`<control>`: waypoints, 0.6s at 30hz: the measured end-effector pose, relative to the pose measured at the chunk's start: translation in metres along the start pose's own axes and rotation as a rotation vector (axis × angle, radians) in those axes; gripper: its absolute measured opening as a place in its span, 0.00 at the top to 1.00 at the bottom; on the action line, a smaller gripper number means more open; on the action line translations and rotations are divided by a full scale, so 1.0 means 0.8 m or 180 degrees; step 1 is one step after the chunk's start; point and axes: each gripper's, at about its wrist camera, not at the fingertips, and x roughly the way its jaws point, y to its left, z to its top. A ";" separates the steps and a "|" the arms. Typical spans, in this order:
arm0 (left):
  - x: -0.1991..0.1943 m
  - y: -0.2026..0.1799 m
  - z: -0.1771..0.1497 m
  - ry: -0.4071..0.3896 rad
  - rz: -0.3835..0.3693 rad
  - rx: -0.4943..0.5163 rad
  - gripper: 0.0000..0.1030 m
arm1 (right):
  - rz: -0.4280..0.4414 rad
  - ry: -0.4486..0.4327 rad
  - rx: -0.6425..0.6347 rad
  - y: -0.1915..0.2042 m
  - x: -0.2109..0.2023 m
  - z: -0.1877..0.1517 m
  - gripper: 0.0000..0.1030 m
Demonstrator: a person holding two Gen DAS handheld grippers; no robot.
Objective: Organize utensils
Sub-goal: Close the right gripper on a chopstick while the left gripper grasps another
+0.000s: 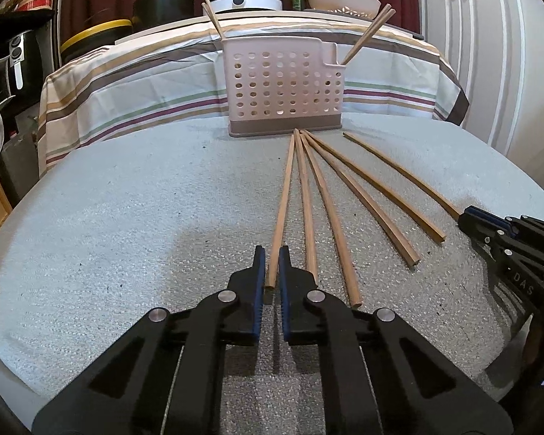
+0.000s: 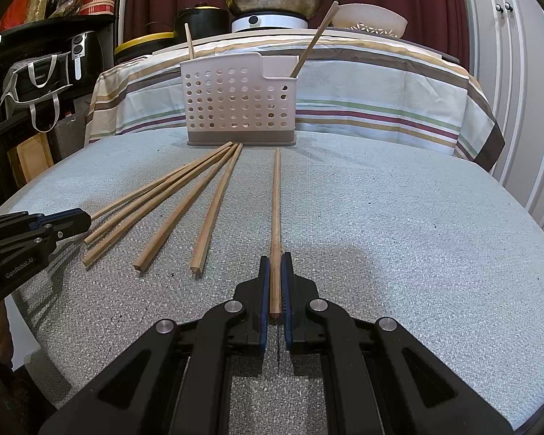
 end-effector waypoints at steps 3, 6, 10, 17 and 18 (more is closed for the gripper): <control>-0.001 -0.001 0.000 -0.0011 -0.0007 0.0012 0.94 | 0.0003 0.0000 0.0003 0.000 0.000 0.000 0.93; -0.005 -0.001 0.002 -0.0054 -0.0009 0.0017 0.94 | 0.0005 -0.0008 -0.0001 0.001 -0.001 0.001 0.93; -0.011 -0.001 0.004 -0.0118 -0.0003 0.0025 0.94 | 0.0000 -0.0055 -0.0001 0.002 -0.006 0.004 0.93; -0.025 0.000 0.012 -0.0276 0.0027 0.0002 0.94 | -0.0018 -0.0203 0.0004 0.002 -0.022 0.016 0.93; -0.027 0.001 0.014 -0.0301 0.0031 -0.0005 0.94 | -0.0020 -0.0233 0.0001 0.003 -0.025 0.019 0.93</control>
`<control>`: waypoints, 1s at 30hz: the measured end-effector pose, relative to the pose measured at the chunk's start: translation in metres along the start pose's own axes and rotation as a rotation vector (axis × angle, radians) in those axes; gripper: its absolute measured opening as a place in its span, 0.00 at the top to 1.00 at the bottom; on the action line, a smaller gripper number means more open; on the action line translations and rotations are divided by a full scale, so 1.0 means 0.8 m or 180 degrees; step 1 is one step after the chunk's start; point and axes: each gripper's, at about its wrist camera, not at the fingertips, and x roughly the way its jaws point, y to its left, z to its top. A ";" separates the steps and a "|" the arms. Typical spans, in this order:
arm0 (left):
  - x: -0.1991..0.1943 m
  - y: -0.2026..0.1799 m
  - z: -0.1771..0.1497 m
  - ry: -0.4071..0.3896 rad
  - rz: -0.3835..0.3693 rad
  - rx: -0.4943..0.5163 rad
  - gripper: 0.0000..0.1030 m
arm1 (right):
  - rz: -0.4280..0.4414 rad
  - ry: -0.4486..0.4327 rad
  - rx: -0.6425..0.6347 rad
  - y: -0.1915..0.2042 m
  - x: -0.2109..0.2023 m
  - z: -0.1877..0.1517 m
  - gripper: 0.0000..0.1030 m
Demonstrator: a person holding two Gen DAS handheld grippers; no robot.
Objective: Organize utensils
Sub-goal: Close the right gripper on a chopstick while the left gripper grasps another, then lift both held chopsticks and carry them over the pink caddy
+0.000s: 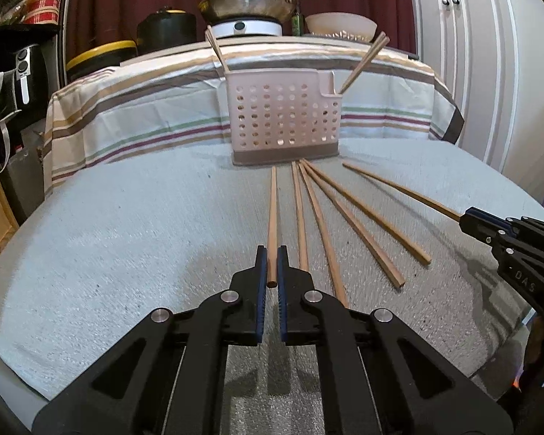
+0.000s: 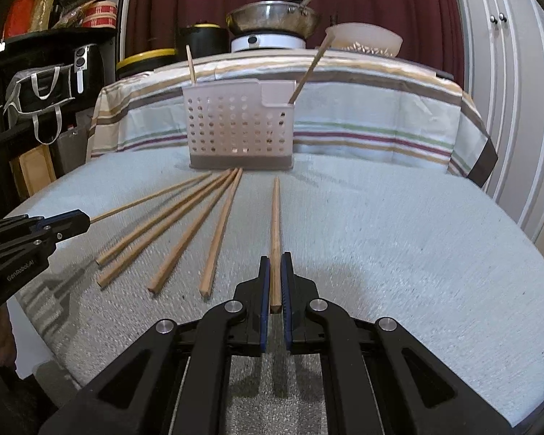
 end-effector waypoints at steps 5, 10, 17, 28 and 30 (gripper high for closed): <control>-0.012 0.005 0.011 -0.0116 0.0018 -0.0032 0.94 | 0.0009 -0.0112 0.0003 0.000 -0.011 0.012 0.93; -0.028 0.011 0.023 -0.0241 0.0048 -0.0067 0.94 | 0.0001 -0.0248 -0.0020 0.000 -0.025 0.028 0.93; -0.050 0.020 0.046 -0.0419 0.0106 -0.0125 0.94 | -0.0017 -0.0442 -0.0105 0.007 -0.045 0.050 0.93; -0.087 0.049 0.102 -0.0596 0.0111 -0.0338 0.94 | -0.0006 -0.0717 -0.0138 0.010 -0.067 0.095 0.93; -0.088 0.051 0.112 -0.0596 0.0111 -0.0314 0.94 | -0.0004 -0.0719 -0.0135 0.009 -0.065 0.102 0.93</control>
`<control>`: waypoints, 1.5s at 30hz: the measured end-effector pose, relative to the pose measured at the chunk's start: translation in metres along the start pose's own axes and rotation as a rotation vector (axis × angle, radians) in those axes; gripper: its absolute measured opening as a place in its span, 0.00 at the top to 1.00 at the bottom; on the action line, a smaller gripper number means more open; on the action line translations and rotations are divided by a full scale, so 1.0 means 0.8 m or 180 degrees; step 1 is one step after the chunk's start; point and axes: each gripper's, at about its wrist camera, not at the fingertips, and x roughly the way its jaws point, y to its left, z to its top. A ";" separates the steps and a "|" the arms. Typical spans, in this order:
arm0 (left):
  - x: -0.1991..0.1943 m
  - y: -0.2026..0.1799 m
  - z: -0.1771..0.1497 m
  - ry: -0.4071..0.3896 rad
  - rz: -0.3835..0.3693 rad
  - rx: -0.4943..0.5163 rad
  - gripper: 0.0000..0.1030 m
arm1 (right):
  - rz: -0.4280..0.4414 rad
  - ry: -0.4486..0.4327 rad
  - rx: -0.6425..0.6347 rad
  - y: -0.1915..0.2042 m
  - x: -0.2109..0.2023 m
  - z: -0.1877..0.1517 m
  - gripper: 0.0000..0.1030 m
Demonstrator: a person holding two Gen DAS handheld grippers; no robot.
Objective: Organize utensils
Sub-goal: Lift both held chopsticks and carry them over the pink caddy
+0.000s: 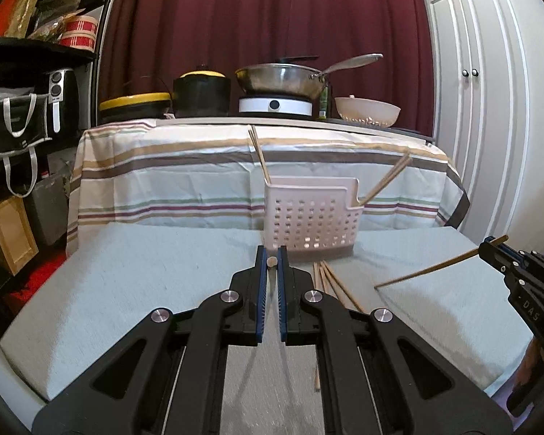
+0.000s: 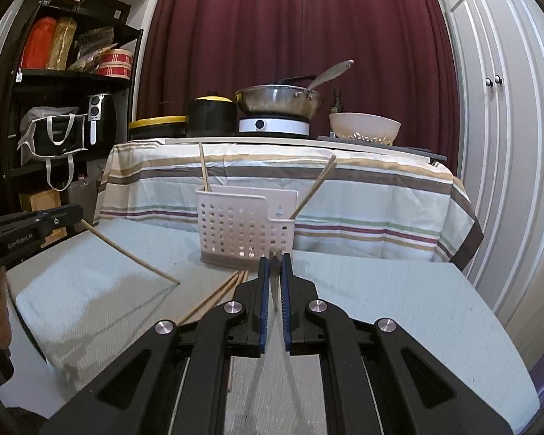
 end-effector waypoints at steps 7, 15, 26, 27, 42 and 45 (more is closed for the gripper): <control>0.019 0.005 0.030 -0.0040 -0.0039 -0.0003 0.94 | 0.0027 -0.0034 0.0035 -0.011 0.020 0.023 0.93; 0.058 0.017 0.062 -0.0086 -0.0059 -0.0014 0.94 | 0.0098 -0.0058 0.0060 -0.022 0.055 0.052 0.93; 0.079 0.021 0.098 -0.0191 -0.0129 0.0039 0.94 | 0.0146 -0.0123 0.0112 -0.032 0.075 0.087 0.93; 0.078 0.021 0.100 -0.0201 -0.0137 0.0044 0.94 | 0.0158 -0.0133 0.0120 -0.033 0.076 0.090 0.93; 0.079 0.012 0.193 -0.0576 -0.0412 0.0044 0.94 | 0.0309 -0.0590 0.0116 -0.037 0.092 0.171 0.93; 0.076 0.006 0.216 -0.0746 -0.0417 0.0107 0.94 | 0.0316 -0.0715 0.0115 -0.039 0.096 0.190 0.93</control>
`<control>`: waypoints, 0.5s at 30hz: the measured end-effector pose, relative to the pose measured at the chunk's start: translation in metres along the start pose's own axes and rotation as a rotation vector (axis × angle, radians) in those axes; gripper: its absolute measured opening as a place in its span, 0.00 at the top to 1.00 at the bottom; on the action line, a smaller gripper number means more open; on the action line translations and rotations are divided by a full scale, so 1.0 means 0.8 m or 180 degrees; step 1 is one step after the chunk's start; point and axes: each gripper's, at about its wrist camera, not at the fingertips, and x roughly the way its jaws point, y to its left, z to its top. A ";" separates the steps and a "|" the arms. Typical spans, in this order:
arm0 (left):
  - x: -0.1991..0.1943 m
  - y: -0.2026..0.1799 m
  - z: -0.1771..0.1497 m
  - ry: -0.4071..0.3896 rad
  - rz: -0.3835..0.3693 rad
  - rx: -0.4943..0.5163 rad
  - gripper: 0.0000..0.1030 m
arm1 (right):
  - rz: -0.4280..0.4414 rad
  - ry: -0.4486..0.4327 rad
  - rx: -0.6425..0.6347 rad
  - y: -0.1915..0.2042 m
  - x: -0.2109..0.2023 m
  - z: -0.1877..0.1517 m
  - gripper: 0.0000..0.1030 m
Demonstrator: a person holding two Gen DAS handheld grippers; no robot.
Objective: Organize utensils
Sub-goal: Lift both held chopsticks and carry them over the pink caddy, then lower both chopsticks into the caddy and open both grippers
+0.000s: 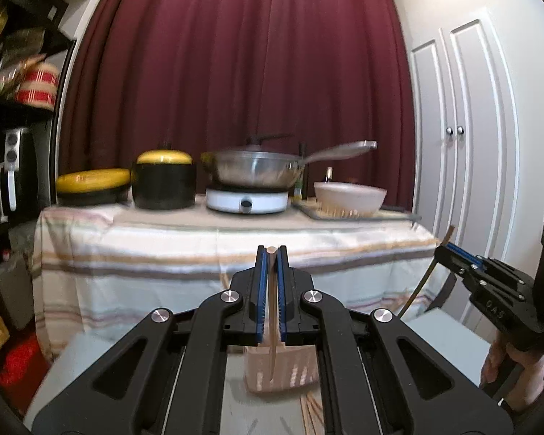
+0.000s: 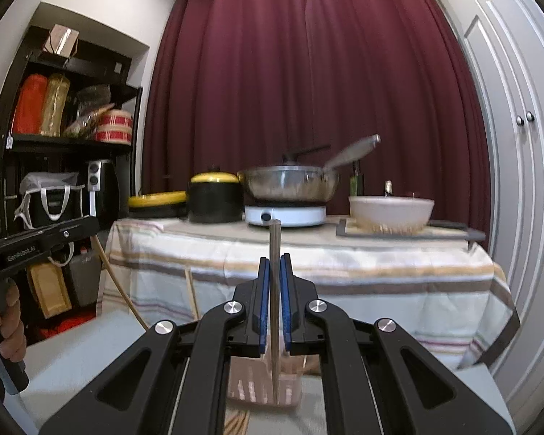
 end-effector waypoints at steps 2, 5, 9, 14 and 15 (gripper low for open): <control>0.005 -0.003 0.013 -0.0090 0.0010 0.0045 0.94 | 0.0005 -0.0073 0.0007 -0.001 0.008 0.010 0.93; 0.019 -0.007 0.027 -0.0182 0.0031 0.0068 0.94 | 0.0001 -0.0164 0.0015 -0.003 0.023 0.022 0.93; 0.040 -0.012 0.031 -0.0234 0.0093 0.0093 0.94 | -0.0022 -0.0236 0.0001 -0.002 0.041 0.026 0.93; 0.069 -0.015 0.013 -0.0173 0.0174 0.0099 0.94 | -0.0046 -0.0186 0.0049 -0.005 0.069 0.015 0.93; 0.075 -0.015 0.007 -0.0159 0.0198 0.0106 0.94 | -0.0052 -0.0171 0.0062 -0.005 0.073 0.011 0.93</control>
